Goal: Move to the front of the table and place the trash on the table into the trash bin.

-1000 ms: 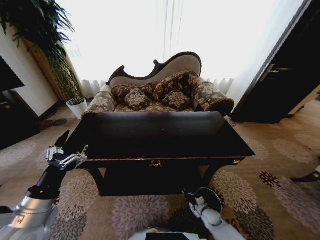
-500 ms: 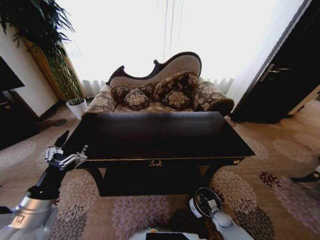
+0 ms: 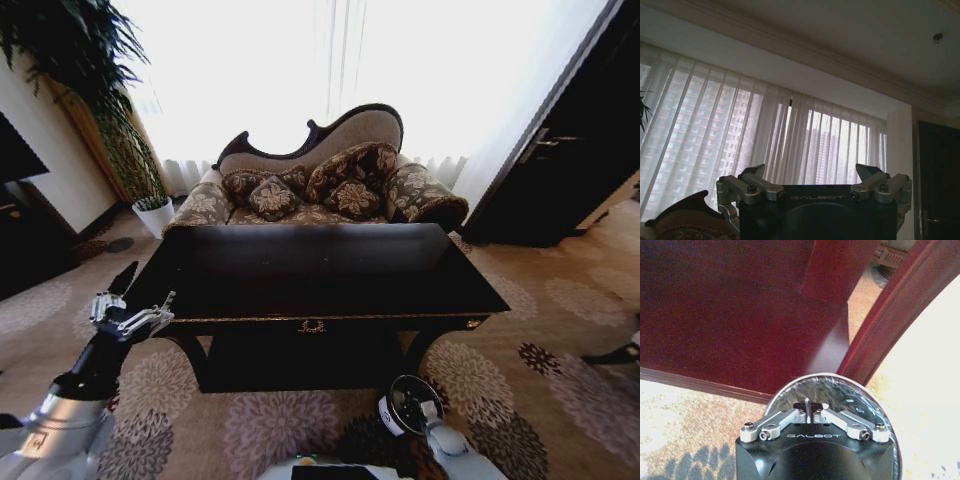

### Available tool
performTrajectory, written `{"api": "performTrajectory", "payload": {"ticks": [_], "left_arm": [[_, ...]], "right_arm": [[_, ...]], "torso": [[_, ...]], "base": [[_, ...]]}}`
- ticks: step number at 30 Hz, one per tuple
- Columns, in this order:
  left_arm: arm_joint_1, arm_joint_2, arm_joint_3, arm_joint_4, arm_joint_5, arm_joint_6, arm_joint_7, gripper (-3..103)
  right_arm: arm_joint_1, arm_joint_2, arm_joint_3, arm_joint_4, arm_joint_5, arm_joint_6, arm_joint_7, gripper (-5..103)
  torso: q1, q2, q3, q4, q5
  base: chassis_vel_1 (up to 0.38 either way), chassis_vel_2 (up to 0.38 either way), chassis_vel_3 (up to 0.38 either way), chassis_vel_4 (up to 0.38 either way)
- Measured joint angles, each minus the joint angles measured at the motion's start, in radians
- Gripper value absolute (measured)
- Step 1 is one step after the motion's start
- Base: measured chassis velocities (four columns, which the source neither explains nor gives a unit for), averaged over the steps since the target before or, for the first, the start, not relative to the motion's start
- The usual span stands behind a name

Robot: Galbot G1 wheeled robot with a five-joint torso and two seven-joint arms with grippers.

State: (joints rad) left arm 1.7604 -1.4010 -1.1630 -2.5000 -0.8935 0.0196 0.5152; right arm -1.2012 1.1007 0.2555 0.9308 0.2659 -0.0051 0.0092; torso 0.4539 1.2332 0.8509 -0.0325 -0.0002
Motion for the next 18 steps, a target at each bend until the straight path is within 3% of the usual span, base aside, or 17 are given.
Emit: {"api": "performTrajectory", "payload": {"ticks": [1,5,8,12,14,16,18], "left_arm": [[0.0,0.0,0.0,0.0,0.0,0.0,0.0,100],[-0.001,0.002,0.002,0.0,0.0,0.0,0.0,100],[-0.003,0.003,0.002,0.0,-0.001,0.0,0.0,100],[-0.007,0.004,0.002,0.0,-0.001,0.0,-0.001,100],[-0.011,0.005,0.002,0.0,-0.001,-0.001,-0.001,100],[-0.012,0.005,0.002,0.0,-0.001,-0.001,-0.001,100],[-0.016,0.006,0.002,0.0,-0.003,-0.001,-0.001,100]], "right_arm": [[0.0,0.0,0.0,0.0,0.0,0.0,0.0,3],[0.002,-0.002,0.004,-0.006,0.003,-0.007,0.001,24],[0.002,-0.002,0.004,-0.004,0.004,-0.008,0.001,30],[-0.001,-0.002,0.001,0.012,0.006,-0.01,0.0,46],[-0.017,-0.001,0.0,0.042,0.006,-0.012,-0.02,57],[-0.03,-0.001,0.001,0.064,0.0,-0.011,-0.041,57],[-0.061,0.003,0.005,0.116,-0.01,-0.002,-0.08,68]], "torso": [[0.0,0.0,0.0,0.0,0.0],[0.0,0.0,0.0,0.0,-0.0001],[0.0,0.0,0.0,0.0,0.0],[0.0,0.0,0.0,0.0001,0.0],[0.0,0.0,0.0,0.0001,-0.0001],[0.0,0.0,0.0,0.0,-0.0001],[0.0,0.0,0.0,0.0001,-0.0001]], "base": [[0.0,0.0,0.0,0.0],[0.0,0.0,0.0,0.0],[0.0,0.0,0.0,0.0],[0.0,0.0,0.0,0.0],[0.0,0.0,0.0,0.0],[0.0,0.0,0.0,0.0],[0.0,0.0,0.0,0.0]]}}
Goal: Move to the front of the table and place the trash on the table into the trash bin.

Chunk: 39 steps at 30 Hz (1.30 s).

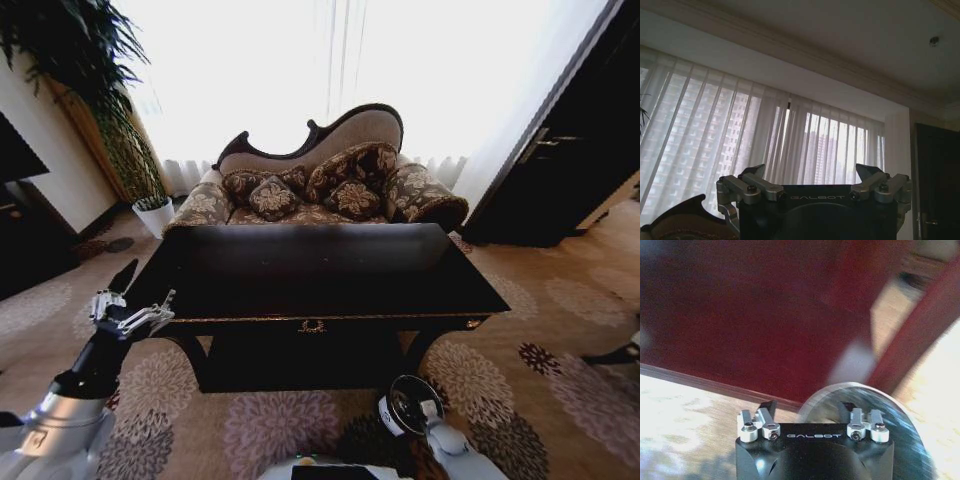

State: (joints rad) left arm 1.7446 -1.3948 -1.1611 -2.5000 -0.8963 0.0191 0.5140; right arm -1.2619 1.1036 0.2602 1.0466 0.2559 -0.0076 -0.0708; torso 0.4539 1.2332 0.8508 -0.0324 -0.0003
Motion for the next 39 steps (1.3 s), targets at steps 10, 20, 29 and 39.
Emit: {"api": "performTrajectory", "payload": {"ticks": [10,20,29,39], "left_arm": [[-0.017,-0.008,0.037,0.0,0.012,0.007,-0.001,100],[-0.017,-0.017,0.078,0.0,0.038,0.014,-0.025,100],[-0.007,-0.017,0.027,0.0,0.043,0.04,-0.082,100],[0.009,-0.033,0.004,0.0,0.064,0.069,-0.157,100]], "right_arm": [[-0.191,0.1,0.128,0.269,-0.153,0.153,-0.156,99],[-0.352,0.224,0.242,0.52,-0.13,0.209,-0.196,100],[-0.443,0.298,0.31,0.737,-0.111,0.263,-0.2,100],[-0.469,0.318,0.417,1.003,0.006,0.238,-0.159,100]], "torso": [[0.0,0.0,0.0,0.0,0.0003],[0.0,0.0,0.0,0.0001,0.0],[0.0,0.0,0.0,0.0,0.0],[0.0,0.0,0.0,0.0,0.0002]], "base": [[0.0,0.0,0.0,0.0],[0.0,0.0,0.0,0.0],[0.0,0.0,0.0,0.0],[0.0,0.0,0.0,0.0]]}}
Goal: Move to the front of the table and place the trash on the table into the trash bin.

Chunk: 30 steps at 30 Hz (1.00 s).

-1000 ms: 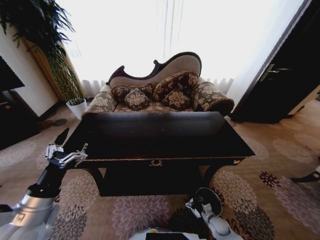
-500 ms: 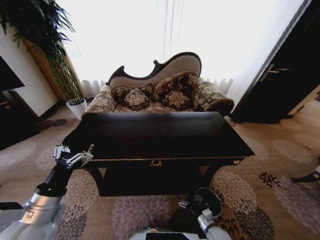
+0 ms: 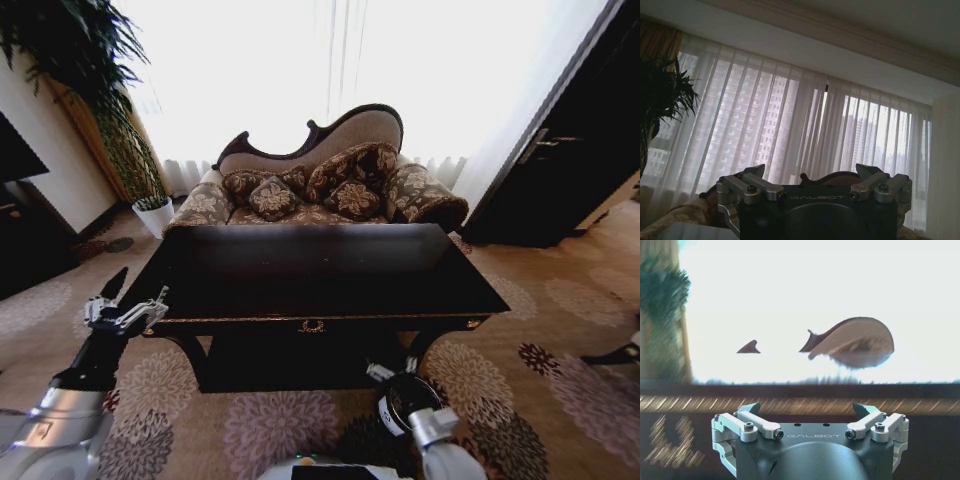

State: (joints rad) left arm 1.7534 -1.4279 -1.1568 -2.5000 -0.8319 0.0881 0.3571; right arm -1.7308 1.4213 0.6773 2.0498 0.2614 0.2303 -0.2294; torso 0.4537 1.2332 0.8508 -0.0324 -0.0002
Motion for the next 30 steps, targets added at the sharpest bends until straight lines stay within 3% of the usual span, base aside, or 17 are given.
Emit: {"api": "performTrajectory", "payload": {"ticks": [2,8,13,16,25,30], "left_arm": [[0.002,-0.008,0.022,0.0,0.031,0.001,-0.007,100],[0.015,-0.025,0.058,0.0,0.06,0.004,-0.014,100],[0.027,-0.037,0.071,0.0,0.09,0.04,-0.124,100],[0.033,-0.037,0.066,0.0,0.1,0.043,-0.147,100],[0.044,-0.027,0.054,0.0,0.128,0.018,-0.147,100],[0.047,-0.014,0.041,0.0,0.127,0.005,-0.119,100]], "right_arm": [[0.009,-0.009,0.049,0.048,0.077,-0.002,0.033,100],[0.034,-0.03,0.139,0.119,0.151,-0.006,0.051,100],[0.064,-0.039,0.129,0.174,0.211,0.027,0.086,100],[0.085,-0.045,0.116,0.186,0.234,0.04,0.094,100],[0.111,-0.063,0.138,0.187,0.233,0.023,0.104,100],[0.109,-0.061,0.145,0.163,0.222,0.043,0.046,100]], "torso": [[0.0,0.0,0.0,-0.0001,0.0001],[0.0,0.0,0.0,-0.0001,0.0],[0.0,0.0,0.0,0.0,0.0],[0.0,0.0,0.0,0.0001,0.0],[0.0,0.0,0.0,0.0,-0.0001],[0.0,0.0,0.0,-0.0001,0.0]], "base": [[0.0,0.0,0.0,0.0],[0.0,0.0,0.0,0.0],[0.0,0.0,0.0,0.0],[0.0,0.0,0.0,0.0],[0.0,0.0,0.0,0.0],[0.0,0.0,0.0,0.0]]}}
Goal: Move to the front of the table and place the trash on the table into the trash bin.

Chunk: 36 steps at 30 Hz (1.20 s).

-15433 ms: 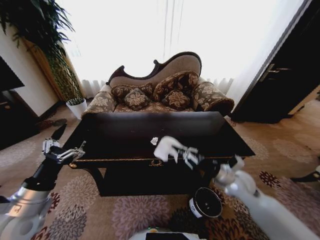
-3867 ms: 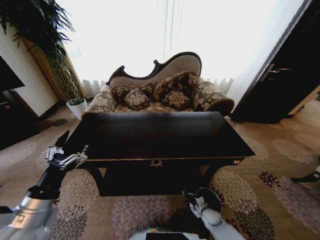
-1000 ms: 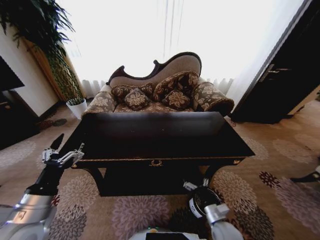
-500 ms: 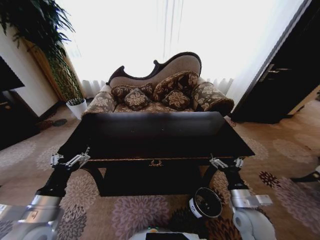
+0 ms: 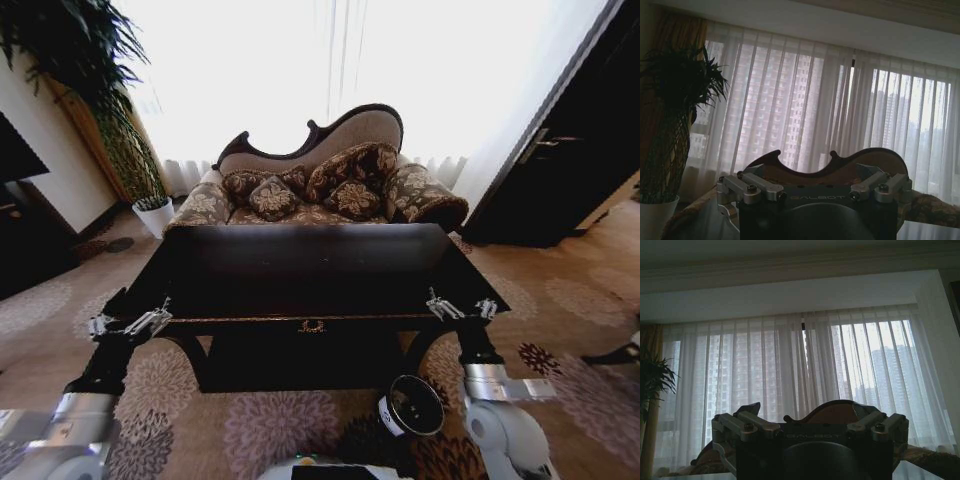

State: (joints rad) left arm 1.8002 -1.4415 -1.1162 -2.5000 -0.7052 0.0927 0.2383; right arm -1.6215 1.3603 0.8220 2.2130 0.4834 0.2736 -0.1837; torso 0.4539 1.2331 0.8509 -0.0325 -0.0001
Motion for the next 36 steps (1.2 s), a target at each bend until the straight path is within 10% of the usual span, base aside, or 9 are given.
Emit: {"api": "performTrajectory", "payload": {"ticks": [36], "left_arm": [[-0.016,0.006,0.005,0.008,0.016,-0.016,0.03,100]], "right_arm": [[-0.009,0.013,0.039,0.005,-0.138,-0.022,-0.124,100]], "torso": [[0.0,0.0,0.0,0.0,0.0]], "base": [[0.079,-0.076,-0.073,0.075]]}}
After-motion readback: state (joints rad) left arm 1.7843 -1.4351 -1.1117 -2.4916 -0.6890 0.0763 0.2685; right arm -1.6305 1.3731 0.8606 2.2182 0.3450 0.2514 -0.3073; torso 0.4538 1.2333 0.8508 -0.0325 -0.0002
